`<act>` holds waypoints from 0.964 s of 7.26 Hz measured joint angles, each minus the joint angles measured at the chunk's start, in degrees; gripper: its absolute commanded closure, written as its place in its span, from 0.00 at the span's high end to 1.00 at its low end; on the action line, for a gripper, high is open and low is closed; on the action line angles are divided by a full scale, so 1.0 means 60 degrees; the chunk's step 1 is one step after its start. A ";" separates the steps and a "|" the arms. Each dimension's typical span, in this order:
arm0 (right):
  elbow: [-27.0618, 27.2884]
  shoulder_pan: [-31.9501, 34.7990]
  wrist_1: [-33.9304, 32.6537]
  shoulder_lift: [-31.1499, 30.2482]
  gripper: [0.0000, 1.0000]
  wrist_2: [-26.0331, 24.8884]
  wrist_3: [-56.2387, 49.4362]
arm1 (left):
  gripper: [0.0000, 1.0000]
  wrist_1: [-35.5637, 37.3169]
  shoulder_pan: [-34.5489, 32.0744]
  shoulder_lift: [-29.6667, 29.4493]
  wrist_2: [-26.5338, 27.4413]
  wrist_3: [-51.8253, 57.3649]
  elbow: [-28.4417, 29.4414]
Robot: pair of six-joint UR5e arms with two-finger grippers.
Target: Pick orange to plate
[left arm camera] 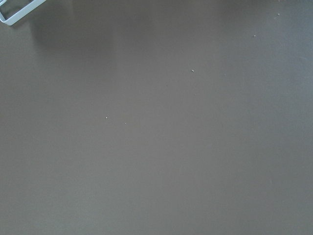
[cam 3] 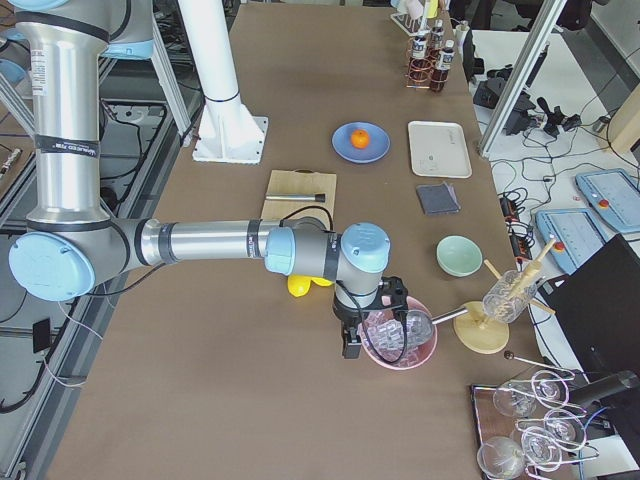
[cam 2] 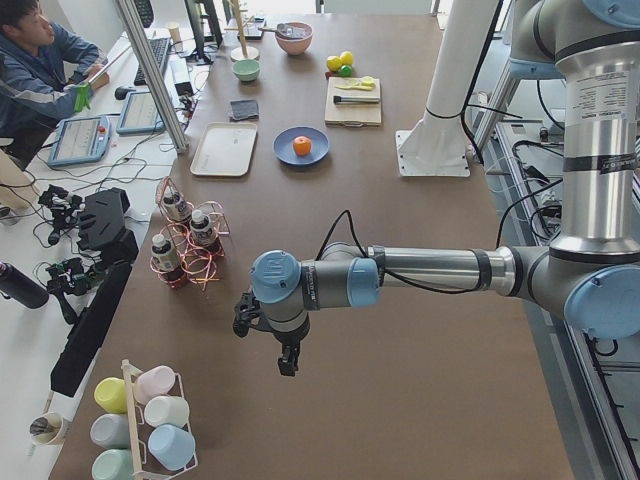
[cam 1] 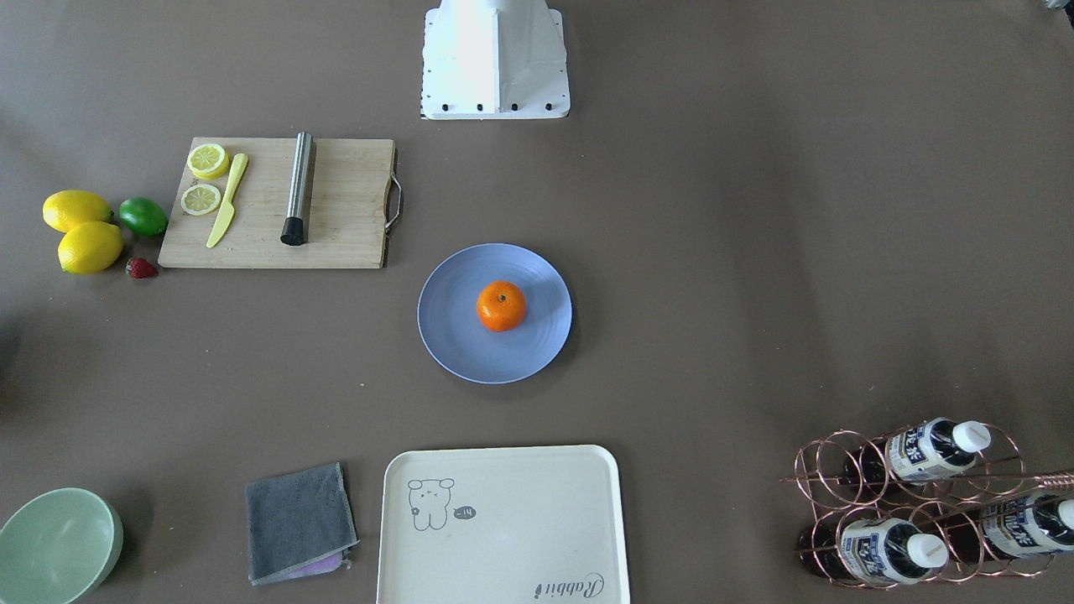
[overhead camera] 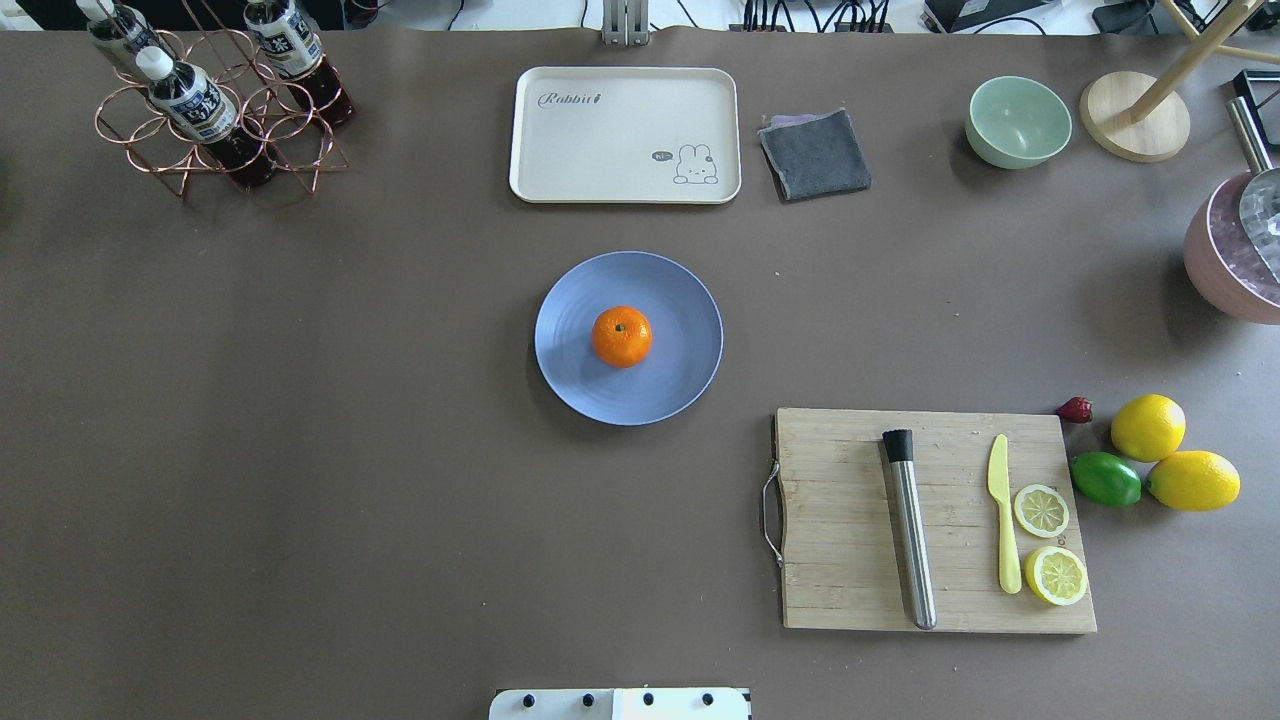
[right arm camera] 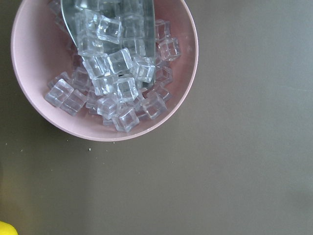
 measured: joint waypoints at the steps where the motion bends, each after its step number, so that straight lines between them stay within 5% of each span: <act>1: -0.0022 0.0073 0.0013 -0.0079 1.00 -0.0002 -0.0007 | 1.00 0.0002 0.0003 -0.0002 0.0015 -0.0006 -0.0014; 7: -0.0027 0.0112 0.0185 -0.0102 1.00 0.0001 -0.0011 | 1.00 -0.0004 0.0009 -0.0032 0.0055 -0.0026 -0.0027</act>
